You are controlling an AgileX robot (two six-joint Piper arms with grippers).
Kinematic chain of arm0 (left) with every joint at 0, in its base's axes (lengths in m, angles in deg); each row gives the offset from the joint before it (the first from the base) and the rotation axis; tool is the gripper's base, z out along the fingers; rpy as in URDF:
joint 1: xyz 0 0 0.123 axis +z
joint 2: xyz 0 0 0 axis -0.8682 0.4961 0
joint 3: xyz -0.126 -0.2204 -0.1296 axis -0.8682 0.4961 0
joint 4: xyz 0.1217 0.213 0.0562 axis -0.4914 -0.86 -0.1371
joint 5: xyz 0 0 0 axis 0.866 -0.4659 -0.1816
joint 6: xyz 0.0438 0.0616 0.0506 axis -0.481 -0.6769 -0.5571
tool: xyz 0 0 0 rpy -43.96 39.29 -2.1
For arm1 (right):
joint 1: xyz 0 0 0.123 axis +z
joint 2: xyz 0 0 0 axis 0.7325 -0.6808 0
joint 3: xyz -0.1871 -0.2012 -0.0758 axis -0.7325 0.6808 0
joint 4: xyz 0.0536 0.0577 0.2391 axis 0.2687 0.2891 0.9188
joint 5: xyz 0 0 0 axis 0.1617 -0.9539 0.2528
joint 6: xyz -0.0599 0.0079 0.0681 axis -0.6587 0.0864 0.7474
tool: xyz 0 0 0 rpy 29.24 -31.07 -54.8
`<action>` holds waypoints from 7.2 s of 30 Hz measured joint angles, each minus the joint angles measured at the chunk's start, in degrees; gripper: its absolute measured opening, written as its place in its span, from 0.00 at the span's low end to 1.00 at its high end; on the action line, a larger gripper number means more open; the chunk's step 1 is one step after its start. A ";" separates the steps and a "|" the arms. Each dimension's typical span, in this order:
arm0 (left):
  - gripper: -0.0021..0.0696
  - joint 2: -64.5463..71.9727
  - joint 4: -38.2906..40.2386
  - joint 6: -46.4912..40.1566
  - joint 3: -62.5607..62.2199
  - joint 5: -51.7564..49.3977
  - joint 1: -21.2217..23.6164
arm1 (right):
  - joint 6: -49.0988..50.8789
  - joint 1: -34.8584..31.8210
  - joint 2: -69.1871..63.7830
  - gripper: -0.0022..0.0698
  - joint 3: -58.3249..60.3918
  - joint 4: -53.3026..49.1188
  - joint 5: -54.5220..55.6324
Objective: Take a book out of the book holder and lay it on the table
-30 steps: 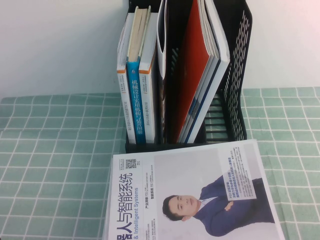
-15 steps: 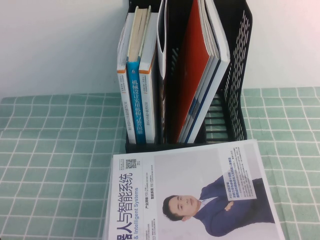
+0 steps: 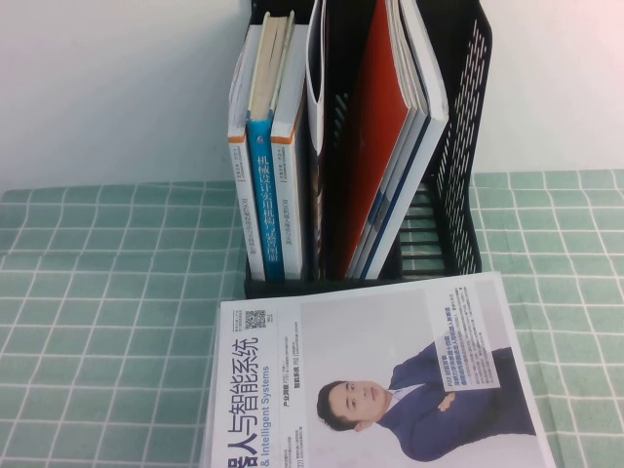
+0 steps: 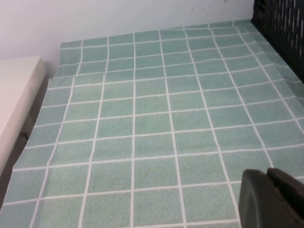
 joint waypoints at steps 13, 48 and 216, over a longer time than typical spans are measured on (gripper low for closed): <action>0.03 0.00 9.89 0.00 0.10 2.47 0.00 | 0.00 0.00 0.00 0.03 0.00 0.00 0.00; 0.03 0.00 14.93 -0.72 0.22 17.93 0.00 | 0.00 0.00 0.00 0.03 0.00 0.00 0.00; 0.03 98.15 5.86 17.03 -94.16 -9.00 -36.20 | 34.84 18.03 -90.85 0.54 -44.77 -28.27 75.20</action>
